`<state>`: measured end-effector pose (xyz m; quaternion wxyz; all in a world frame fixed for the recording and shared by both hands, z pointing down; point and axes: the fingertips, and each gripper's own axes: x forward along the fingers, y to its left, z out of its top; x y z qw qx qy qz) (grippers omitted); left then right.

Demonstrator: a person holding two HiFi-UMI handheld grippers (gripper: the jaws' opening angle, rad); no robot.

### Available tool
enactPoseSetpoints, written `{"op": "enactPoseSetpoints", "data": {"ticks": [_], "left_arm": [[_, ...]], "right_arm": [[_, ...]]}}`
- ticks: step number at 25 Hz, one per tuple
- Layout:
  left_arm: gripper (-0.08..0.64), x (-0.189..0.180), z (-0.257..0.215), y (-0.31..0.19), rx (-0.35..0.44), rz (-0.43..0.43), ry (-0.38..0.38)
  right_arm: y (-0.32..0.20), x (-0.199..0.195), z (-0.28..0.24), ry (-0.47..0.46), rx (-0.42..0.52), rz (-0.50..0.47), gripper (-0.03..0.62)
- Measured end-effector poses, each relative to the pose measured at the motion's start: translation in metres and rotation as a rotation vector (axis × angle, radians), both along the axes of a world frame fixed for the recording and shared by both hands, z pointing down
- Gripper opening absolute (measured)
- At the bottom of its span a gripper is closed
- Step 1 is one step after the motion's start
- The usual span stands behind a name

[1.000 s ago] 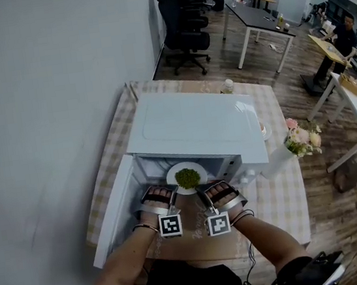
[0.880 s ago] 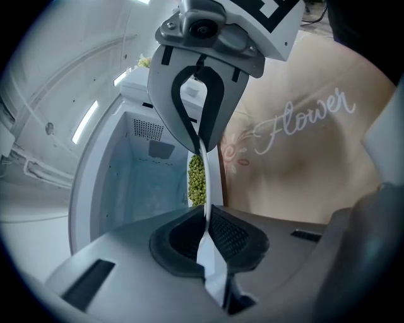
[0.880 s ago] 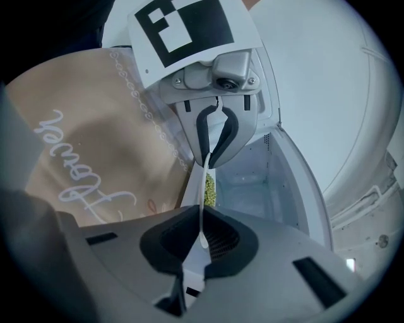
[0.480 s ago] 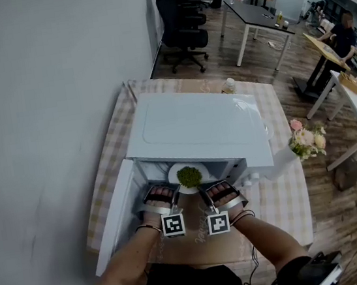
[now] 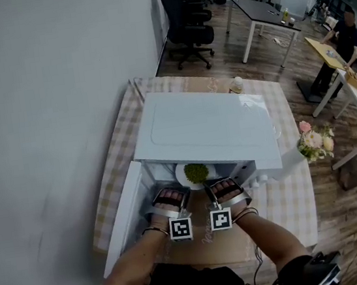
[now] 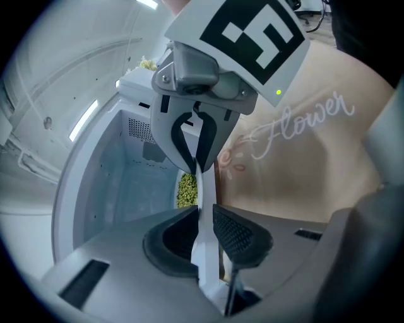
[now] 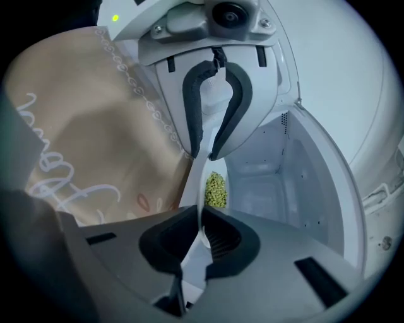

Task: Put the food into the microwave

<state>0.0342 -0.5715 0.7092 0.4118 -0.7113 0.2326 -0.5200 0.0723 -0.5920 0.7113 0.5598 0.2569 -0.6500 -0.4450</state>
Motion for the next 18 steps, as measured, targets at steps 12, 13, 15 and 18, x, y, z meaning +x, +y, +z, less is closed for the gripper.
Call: {"op": "enactPoseSetpoints", "data": {"ticks": [12, 13, 15, 18], "left_arm": [[0.057, 0.010, 0.012, -0.012, -0.083, -0.008, 0.017], [0.057, 0.010, 0.011, -0.014, -0.075, -0.012, 0.020], [0.057, 0.010, 0.007, -0.022, -0.039, -0.021, 0.033], [0.058, 0.009, 0.012, -0.025, -0.070, -0.033, 0.010]], "right_arm": [[-0.005, -0.004, 0.004, -0.061, -0.060, 0.029, 0.085], [-0.003, -0.007, 0.003, -0.071, -0.059, 0.016, 0.115], [0.002, -0.008, 0.003, -0.079, -0.065, 0.000, 0.126], [0.006, -0.008, 0.000, -0.121, -0.087, 0.010, 0.126]]}}
